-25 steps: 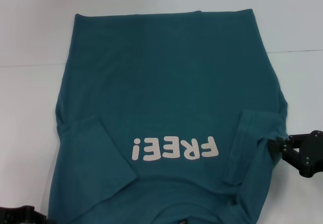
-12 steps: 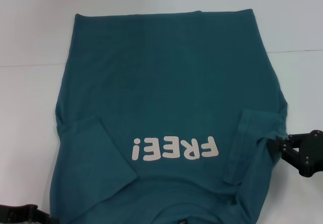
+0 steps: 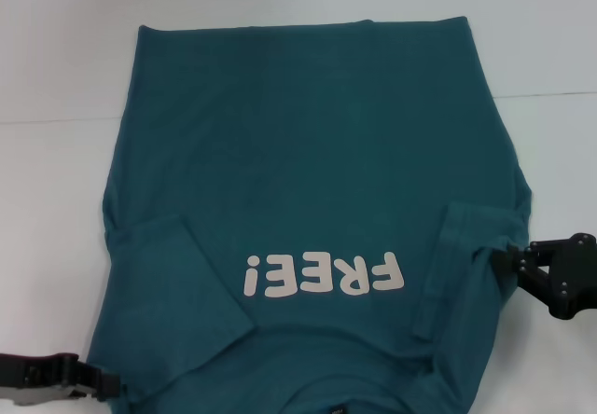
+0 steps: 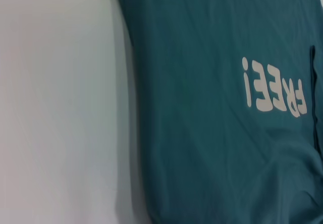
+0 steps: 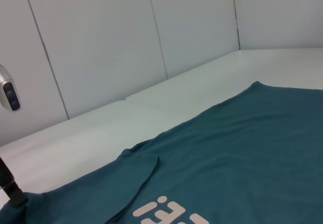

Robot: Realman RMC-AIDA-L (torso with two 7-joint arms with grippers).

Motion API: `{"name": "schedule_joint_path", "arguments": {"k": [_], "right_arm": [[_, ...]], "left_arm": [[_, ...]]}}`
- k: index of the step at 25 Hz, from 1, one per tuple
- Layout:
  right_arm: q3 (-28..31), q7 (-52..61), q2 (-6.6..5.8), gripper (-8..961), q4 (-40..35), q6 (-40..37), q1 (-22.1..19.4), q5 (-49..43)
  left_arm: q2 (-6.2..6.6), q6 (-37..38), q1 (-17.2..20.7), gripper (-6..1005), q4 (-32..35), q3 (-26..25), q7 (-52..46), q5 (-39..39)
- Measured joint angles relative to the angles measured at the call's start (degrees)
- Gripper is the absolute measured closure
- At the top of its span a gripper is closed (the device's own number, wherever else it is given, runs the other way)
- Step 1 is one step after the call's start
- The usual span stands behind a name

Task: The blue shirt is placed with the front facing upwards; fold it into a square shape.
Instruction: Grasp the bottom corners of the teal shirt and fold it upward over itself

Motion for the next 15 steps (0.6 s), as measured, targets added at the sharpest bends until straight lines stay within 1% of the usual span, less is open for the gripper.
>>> {"name": "schedule_joint_path", "arguments": {"k": [7, 12, 15], "right_arm": [[0.1, 0.7, 0.00, 923, 0.0, 2.3, 0.5, 0.2], [0.4, 1.1, 0.00, 923, -0.2, 3.7, 0.5, 0.5], [0.5, 1.1, 0.00, 923, -0.2, 4.6, 0.6, 0.9]], "left_arm": [[-0.62, -2.2, 0.1, 964, 0.0, -0.6, 1.9, -0.6], [-0.76, -2.5, 0.4, 963, 0.0, -1.6, 4.6, -3.9], [-1.14, -2.7, 0.5, 963, 0.0, -1.8, 6.5, -5.1]]}}
